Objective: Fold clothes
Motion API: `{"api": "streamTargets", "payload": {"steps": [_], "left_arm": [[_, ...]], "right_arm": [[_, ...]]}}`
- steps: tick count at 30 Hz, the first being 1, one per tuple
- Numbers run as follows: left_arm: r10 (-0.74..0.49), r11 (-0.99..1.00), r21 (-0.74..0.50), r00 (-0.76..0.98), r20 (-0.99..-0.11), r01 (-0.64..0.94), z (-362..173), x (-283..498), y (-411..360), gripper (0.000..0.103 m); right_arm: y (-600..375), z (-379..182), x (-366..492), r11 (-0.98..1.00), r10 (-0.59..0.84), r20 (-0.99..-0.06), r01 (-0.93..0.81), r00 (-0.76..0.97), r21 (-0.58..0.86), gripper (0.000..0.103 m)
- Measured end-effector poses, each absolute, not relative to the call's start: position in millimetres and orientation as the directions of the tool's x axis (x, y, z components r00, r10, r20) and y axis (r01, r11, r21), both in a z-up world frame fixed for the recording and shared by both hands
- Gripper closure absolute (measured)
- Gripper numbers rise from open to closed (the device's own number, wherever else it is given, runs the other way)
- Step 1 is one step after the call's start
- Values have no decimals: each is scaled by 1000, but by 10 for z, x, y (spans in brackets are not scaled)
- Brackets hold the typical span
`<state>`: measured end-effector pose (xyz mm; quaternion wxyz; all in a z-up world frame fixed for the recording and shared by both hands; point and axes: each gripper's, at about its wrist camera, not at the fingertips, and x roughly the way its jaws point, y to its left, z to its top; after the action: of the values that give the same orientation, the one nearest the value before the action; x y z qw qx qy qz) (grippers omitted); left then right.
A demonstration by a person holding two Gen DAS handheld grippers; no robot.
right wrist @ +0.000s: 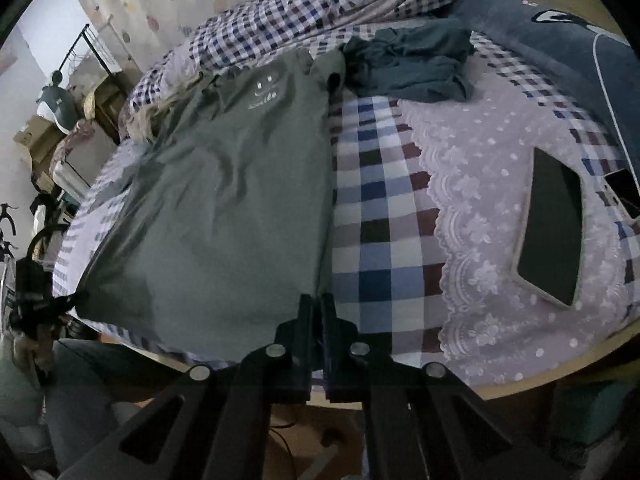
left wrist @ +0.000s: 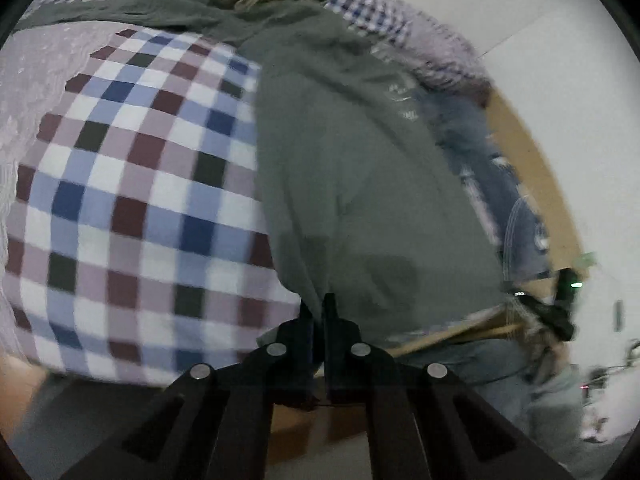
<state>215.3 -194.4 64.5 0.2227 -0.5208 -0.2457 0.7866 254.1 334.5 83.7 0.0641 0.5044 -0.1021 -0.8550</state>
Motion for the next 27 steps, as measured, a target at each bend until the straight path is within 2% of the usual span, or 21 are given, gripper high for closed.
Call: {"api": "streamTargets", "payload": {"steps": [4, 7, 11, 14, 15, 16, 17, 18, 19, 20, 22, 26, 27], "left_arm": [[529, -826, -562, -299, -794, 31, 308, 2160, -2005, 101], [459, -860, -503, -304, -835, 83, 297, 2123, -2079, 100], [366, -908, -408, -291, -884, 98, 318, 2150, -1986, 98], [333, -913, -383, -289, -897, 138, 340, 2171, -1996, 89], [334, -909, -389, -299, -894, 149, 365, 2178, -2014, 88], [337, -904, -398, -315, -887, 157, 405, 2186, -2033, 83], [342, -897, -412, -340, -876, 161, 471, 2197, -2052, 72], [348, -889, -428, -369, -862, 162, 546, 2208, -2070, 65], [354, -883, -444, -405, -843, 152, 637, 2219, -2071, 50], [361, -880, -457, -439, -823, 132, 731, 2224, -2048, 40], [375, -873, -479, -504, -778, 90, 918, 2233, -2002, 38], [426, -853, -521, -609, -669, -23, 1268, 2189, -1814, 18], [444, -846, -529, -627, -641, -58, 1332, 2148, -1756, 18]], "right_arm": [[3411, 734, 2525, -977, -175, -882, -34, -438, 210, 102], [3336, 548, 2525, -994, -79, -927, -45, -367, 102, 101], [3452, 591, 2573, -990, -83, -915, -76, -395, 122, 99], [3561, 716, 2575, -982, -88, -885, -107, -457, 153, 91], [3598, 757, 2575, -980, -89, -875, -117, -477, 164, 81], [3635, 799, 2576, -976, -90, -863, -127, -496, 175, 75], [3670, 841, 2570, -971, -101, -846, -133, -523, 199, 65], [3689, 872, 2572, -967, -110, -832, -137, -544, 217, 63], [3684, 900, 2542, -962, -119, -816, -139, -565, 237, 63], [3674, 928, 2504, -956, -129, -799, -140, -588, 257, 63], [3694, 960, 2378, -944, -156, -763, -133, -627, 302, 63], [3621, 989, 2053, -926, -192, -703, -111, -685, 361, 61], [3589, 1001, 1926, -929, -193, -692, -97, -696, 357, 61]]}}
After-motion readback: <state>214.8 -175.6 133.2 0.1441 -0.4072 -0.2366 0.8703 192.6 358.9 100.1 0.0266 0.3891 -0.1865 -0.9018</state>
